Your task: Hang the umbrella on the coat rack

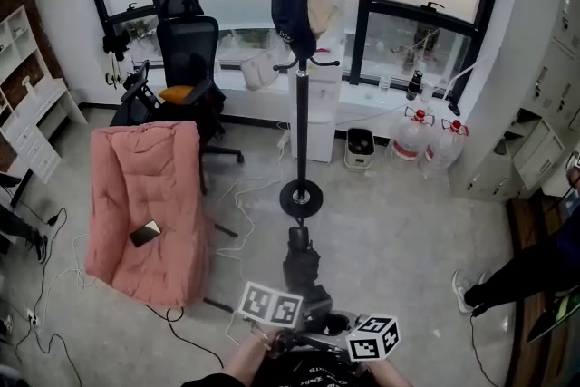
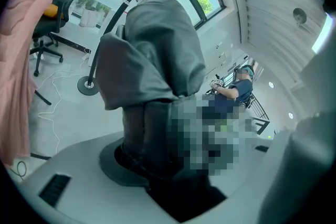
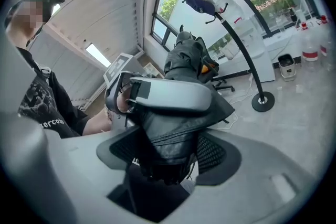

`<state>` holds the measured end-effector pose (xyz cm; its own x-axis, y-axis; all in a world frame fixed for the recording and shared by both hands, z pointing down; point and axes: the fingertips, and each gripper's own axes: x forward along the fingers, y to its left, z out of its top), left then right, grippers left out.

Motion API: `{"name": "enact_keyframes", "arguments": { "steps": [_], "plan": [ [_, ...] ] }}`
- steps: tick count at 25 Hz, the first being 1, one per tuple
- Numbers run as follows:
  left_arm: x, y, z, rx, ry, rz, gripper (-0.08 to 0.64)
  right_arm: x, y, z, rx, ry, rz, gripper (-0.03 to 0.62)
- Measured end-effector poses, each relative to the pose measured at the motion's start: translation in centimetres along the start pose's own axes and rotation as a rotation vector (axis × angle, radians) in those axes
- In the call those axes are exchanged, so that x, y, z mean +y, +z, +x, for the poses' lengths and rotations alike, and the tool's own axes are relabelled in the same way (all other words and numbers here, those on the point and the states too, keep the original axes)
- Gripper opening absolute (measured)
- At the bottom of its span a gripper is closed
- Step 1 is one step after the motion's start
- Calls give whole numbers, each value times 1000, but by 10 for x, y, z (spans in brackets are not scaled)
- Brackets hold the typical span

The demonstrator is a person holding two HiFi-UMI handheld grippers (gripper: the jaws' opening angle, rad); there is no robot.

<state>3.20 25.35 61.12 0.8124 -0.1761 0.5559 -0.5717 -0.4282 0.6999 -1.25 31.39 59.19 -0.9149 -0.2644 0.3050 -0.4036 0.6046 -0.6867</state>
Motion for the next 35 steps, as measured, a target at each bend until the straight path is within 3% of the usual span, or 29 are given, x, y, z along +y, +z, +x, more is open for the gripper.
{"name": "enact_keyframes", "arguments": {
  "steps": [12,17,35],
  "plan": [
    [-15,24,19,-32,41,33,272,-16,18,-26,-37,26,-48,308],
    [-16,45,16,-41,50,90,272,-20,39,-23,-70,30,-89,308],
    [5,180,24,-73,10,216,272,-79,161,-4,-177,-15,-189,307]
  ]
}}
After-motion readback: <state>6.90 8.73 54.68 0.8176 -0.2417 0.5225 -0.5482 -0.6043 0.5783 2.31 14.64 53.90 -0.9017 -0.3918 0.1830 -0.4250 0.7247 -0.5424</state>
